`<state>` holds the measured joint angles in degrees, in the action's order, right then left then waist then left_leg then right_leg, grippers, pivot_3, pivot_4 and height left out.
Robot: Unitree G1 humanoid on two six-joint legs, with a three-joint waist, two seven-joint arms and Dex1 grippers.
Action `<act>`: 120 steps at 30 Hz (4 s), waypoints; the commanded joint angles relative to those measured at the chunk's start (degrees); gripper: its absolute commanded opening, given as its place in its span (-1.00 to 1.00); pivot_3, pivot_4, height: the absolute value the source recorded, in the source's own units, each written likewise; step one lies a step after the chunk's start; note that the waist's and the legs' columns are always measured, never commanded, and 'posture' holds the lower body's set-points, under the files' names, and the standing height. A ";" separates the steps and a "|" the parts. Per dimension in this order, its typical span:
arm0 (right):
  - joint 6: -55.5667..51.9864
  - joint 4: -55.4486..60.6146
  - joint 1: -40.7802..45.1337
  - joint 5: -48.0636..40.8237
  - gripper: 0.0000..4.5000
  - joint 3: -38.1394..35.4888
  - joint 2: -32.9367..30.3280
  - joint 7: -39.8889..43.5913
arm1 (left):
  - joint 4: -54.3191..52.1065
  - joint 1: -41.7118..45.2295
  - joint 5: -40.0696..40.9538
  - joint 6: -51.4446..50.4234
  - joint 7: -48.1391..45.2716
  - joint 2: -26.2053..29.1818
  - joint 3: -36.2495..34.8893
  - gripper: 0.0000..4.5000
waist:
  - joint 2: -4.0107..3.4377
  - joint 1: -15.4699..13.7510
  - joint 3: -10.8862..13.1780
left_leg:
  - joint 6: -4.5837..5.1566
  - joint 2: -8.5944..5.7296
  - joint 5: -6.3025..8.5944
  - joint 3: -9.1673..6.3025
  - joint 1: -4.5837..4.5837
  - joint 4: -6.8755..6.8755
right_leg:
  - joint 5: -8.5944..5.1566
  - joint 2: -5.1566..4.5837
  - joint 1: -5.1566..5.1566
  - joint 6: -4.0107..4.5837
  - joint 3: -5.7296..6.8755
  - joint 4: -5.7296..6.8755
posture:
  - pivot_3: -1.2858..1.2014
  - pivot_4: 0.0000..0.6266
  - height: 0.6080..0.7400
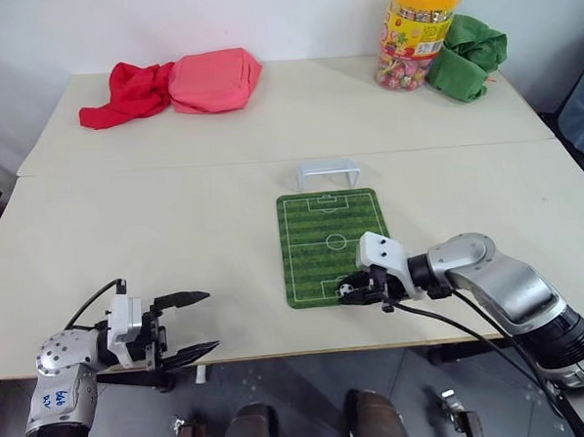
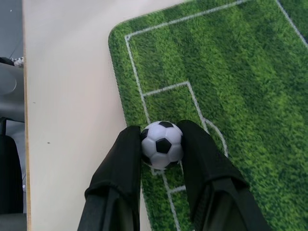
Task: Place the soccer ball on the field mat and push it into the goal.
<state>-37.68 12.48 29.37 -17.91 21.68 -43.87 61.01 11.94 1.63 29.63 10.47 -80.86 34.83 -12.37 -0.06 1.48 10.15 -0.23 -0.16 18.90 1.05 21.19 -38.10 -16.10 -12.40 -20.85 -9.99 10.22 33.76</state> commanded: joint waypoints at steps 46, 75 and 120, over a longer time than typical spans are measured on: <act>4.66 0.48 0.28 0.37 0.24 -6.33 2.41 1.81 | 3.11 5.24 0.10 0.89 0.96 -0.67 0.00 1.00 | 0.00 -0.03 0.00 | 0.00 0.00 0.00 0.00 0.00 -0.01 | 0.00 0.00 0.00 0.00 0.00 0.00 | 0.03 -0.52 1.00; 13.38 1.67 -7.67 1.05 -0.97 -5.90 -1.07 7.14 | 7.77 9.98 0.12 1.58 -4.56 0.39 0.84 1.00 | 0.06 -1.25 0.01 | 0.00 0.01 0.07 0.04 0.00 -0.06 | 0.00 0.05 0.03 0.01 -0.02 -0.05 | 0.03 -0.52 1.00; 43.77 -48.00 -0.18 2.57 -0.05 -29.50 -9.71 18.46 | 26.09 23.24 -10.47 -1.82 13.21 1.86 1.24 1.00 | 0.10 -0.98 0.03 | 0.02 0.03 0.08 0.22 -0.04 -0.01 | 0.01 0.09 -0.01 0.01 -0.12 -0.06 | 0.03 -0.52 1.00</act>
<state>3.63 -32.97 28.62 -14.73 -5.66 -51.74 77.37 36.96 24.83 19.80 8.23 -68.83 35.19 -10.11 0.04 0.51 10.18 -0.22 -0.13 18.97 1.26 21.14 -38.12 -16.09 -12.31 -20.84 -9.98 10.10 33.70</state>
